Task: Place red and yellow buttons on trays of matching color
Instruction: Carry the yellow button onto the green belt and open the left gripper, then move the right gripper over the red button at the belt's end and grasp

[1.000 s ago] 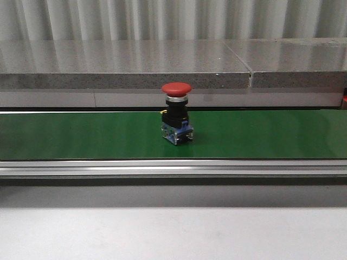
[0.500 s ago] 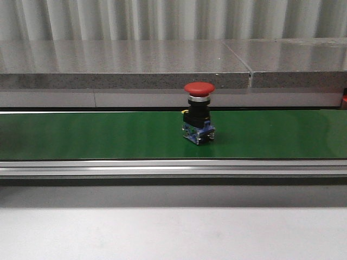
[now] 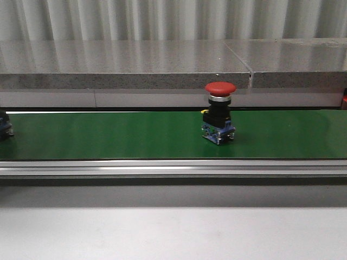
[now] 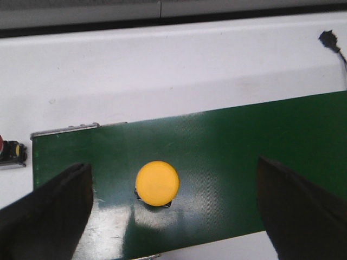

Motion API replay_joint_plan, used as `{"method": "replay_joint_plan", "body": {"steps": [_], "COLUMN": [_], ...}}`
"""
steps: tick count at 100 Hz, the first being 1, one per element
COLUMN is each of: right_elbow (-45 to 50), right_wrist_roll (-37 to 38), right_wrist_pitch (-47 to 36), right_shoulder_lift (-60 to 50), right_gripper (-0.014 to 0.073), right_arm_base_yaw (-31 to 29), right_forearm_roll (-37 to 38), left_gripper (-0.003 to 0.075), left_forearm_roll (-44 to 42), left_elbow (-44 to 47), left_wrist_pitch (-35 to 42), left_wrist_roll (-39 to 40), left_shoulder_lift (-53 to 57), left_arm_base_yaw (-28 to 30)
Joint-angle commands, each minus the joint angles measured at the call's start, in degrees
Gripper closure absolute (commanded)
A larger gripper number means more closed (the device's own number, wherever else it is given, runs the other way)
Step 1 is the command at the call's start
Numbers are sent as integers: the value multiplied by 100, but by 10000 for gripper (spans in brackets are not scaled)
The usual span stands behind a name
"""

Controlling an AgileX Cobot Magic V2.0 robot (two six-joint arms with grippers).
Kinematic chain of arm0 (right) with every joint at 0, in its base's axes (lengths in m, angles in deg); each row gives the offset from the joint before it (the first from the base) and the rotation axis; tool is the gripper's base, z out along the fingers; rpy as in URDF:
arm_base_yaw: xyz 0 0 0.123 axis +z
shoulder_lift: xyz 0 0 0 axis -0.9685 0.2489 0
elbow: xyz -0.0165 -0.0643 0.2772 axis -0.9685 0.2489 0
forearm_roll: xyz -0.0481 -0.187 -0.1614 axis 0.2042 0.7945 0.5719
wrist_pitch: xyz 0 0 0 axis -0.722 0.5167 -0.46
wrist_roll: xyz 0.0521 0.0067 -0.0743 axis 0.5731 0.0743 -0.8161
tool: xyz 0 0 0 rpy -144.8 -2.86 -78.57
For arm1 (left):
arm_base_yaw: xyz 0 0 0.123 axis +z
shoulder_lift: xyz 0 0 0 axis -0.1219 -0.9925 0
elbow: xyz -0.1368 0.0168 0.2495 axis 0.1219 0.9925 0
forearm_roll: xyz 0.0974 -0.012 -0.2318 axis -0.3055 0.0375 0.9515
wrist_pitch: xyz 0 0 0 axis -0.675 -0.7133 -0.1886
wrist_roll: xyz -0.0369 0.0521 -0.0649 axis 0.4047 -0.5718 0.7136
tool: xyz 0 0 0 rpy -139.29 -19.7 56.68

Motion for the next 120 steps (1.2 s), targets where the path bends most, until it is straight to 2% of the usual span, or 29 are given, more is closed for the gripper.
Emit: {"method": "replay_joint_plan", "body": {"steps": [1,28,40,62,87,108,115,120], "right_elbow": [-132,-132,-132,-132,-132,-132,-132,-132], "right_wrist_roll": [-56,-56,-56,-56,-56,-56,-56,-56], "right_wrist_pitch": [-355,-366,-366,-366,-366,-323,-277,-250], "right_shoulder_lift": [-12,-12,-12,-12,-12,-6,-6,-6], "right_gripper": [710,711,711,711,711,701,644,559], "right_arm_base_yaw": [3,3,3,3,3,3,3,3], "right_forearm_roll": [-30,-30,-30,-30,-30,-30,-30,-30], "left_gripper": [134,137,195,451,741,740,740,740], "left_forearm_roll": [108,98,98,98,98,98,98,98], "left_elbow": [-47,966,1514,2412,2755,2755,2755,2755], "left_wrist_pitch": [440,1049,1171,1305,1320,1404,1402,1402], "left_wrist_roll": [-19,-19,-19,-19,-19,-19,-19,-19], "left_shoulder_lift": [488,1712,2251,3169,3634,3634,3634,3634], "left_arm_base_yaw": [-64,-64,-64,-64,-64,-64,-64,-64]}}
